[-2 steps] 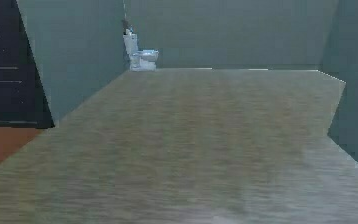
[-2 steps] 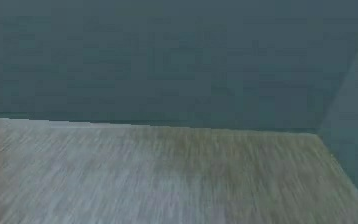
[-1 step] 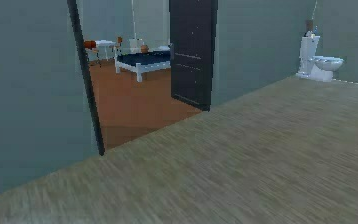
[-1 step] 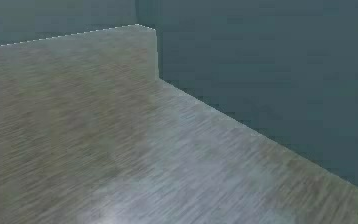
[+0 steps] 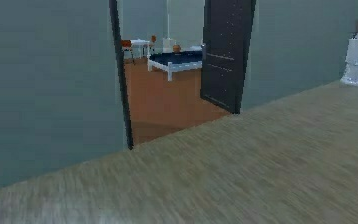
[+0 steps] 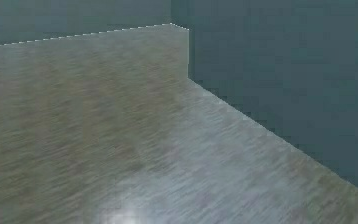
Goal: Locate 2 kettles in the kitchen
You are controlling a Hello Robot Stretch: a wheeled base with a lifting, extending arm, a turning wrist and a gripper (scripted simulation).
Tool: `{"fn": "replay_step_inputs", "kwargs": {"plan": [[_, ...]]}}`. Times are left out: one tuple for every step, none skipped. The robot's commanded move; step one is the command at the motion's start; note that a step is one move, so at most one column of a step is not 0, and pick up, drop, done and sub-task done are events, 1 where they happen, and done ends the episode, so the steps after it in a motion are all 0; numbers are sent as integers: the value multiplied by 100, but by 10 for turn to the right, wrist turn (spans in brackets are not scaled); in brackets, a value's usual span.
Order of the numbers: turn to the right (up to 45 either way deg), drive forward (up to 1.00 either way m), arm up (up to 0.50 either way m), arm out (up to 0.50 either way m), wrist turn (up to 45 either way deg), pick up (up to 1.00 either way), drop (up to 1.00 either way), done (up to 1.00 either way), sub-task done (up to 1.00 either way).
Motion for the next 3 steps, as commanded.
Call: {"fn": "replay_step_inputs", "kwargs": {"plan": [[0,100,0,0,0,0,0,0,0],[-30,0,0,0,0,0,0,0,0],[0,70,0,0,0,0,0,0,0]]}}
